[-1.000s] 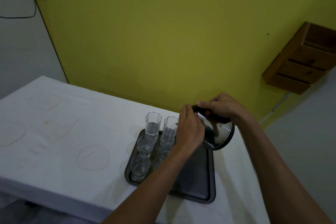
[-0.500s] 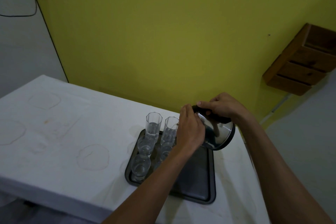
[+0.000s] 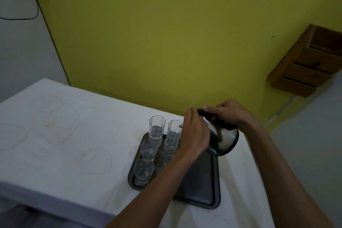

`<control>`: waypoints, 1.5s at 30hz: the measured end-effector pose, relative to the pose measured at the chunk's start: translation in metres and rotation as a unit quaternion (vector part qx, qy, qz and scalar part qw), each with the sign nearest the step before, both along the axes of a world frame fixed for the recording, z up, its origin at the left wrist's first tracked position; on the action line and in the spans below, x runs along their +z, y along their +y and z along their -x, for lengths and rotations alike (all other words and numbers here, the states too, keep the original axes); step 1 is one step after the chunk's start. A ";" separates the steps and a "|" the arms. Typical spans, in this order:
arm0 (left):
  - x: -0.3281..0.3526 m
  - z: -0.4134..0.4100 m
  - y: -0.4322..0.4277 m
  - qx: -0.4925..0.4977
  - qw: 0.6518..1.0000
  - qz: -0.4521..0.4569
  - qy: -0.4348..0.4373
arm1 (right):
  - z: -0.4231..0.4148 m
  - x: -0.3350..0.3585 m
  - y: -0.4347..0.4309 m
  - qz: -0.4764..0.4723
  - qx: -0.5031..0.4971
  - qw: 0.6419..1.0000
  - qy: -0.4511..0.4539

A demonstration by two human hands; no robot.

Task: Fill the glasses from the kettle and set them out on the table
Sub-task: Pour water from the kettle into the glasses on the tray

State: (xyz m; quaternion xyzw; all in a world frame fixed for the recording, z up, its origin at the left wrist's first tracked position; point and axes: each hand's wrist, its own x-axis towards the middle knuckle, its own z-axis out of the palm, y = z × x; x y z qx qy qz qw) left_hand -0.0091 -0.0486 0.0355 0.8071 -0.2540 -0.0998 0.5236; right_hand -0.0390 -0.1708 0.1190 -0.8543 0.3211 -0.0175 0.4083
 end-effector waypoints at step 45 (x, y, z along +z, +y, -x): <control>-0.099 0.007 0.036 -0.339 0.890 -0.159 -0.259 | 0.117 -0.215 0.114 -0.229 -0.297 0.900 -0.224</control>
